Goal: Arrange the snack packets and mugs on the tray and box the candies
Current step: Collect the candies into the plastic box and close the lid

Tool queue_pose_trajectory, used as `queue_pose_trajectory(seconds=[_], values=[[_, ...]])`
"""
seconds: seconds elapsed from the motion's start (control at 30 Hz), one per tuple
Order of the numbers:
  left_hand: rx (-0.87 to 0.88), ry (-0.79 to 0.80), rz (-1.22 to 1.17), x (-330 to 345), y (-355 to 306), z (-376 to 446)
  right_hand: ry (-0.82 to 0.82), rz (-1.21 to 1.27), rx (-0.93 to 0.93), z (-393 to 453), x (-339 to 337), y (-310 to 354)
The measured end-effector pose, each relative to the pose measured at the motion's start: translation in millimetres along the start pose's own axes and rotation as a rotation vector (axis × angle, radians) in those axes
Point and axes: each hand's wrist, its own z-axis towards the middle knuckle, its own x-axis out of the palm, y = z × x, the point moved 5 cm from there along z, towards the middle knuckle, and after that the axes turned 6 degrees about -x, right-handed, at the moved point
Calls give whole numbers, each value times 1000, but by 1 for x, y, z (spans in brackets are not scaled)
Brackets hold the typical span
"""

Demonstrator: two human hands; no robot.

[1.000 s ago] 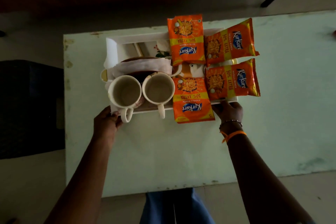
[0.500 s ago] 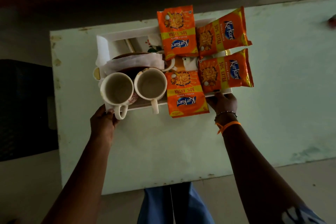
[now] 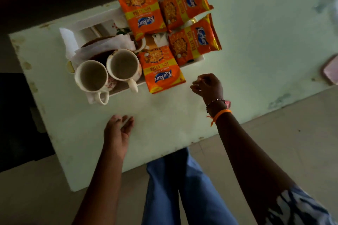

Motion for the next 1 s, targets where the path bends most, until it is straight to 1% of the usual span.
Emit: queue_pose_trajectory(seconds=[0.1,0.2,0.27,0.37,0.5,0.63,0.73,0.83,0.93,1.0], values=[[-128,65,128,2,46,-22,-65,-160,-123,-22,-34,-13],[-223,142,289,5,83,-41,-110,-238,-162,-40,-64,-25],[-241,187,412,10,96,-52,-141,-261,-168,-50,-80,-30],[-209,244,550,27,103,-68,-178,-276,-184,-61,-100,-31],[-139,317,674,73,102,-91,-182,-268,-199,-63,-122,-27],[-52,397,820,124,111,-108,-229,-167,-175,-46,-155,-22],[-2,436,956,159,129,-114,-339,-122,-160,-22,-194,-17],[12,446,1021,195,153,-116,-537,-225,-230,3,-245,-2],[-24,431,1012,232,192,-120,-663,-309,-296,37,-303,23],[-60,457,960,260,220,-125,-713,-396,-317,61,-338,39]])
